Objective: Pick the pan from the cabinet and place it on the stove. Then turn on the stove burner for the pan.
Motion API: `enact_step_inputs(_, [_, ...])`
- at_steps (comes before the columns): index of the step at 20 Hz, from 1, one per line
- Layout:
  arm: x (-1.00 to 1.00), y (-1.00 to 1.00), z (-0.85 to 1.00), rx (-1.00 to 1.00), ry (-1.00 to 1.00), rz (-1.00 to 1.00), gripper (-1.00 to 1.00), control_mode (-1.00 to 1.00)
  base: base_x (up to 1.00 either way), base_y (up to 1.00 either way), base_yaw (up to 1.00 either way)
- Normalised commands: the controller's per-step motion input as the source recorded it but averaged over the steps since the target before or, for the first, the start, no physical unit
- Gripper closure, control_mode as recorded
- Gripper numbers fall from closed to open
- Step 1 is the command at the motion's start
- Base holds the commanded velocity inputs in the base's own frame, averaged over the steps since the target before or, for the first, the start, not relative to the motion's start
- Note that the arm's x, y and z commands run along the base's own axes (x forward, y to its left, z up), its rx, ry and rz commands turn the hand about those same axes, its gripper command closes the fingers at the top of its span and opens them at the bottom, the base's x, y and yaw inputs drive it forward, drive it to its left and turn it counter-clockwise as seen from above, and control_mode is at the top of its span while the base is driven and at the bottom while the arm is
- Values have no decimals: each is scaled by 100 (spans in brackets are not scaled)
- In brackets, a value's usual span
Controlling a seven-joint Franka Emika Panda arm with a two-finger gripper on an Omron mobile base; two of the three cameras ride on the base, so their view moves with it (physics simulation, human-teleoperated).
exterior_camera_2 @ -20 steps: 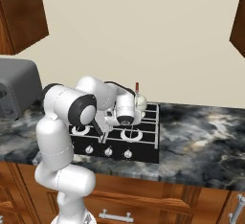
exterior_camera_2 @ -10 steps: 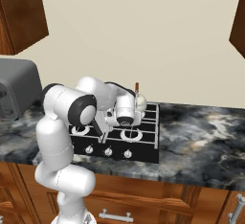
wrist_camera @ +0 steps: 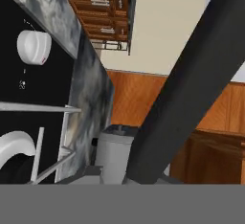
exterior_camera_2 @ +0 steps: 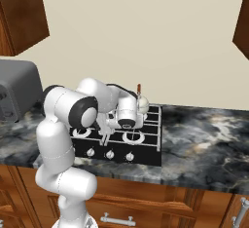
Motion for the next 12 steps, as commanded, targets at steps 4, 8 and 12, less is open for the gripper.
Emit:
enact_step_inputs(4, [23, 0, -20, 2, 4, 0, -100, -100, 0, 0, 0])
enact_step_inputs(8, [18, 0, -25, 1, 5, 0, -100, -100, 0, 0, 0])
enact_step_inputs(12, [29, 0, -29, 0, 4, 0, -100, -100, 0, 0, 0])
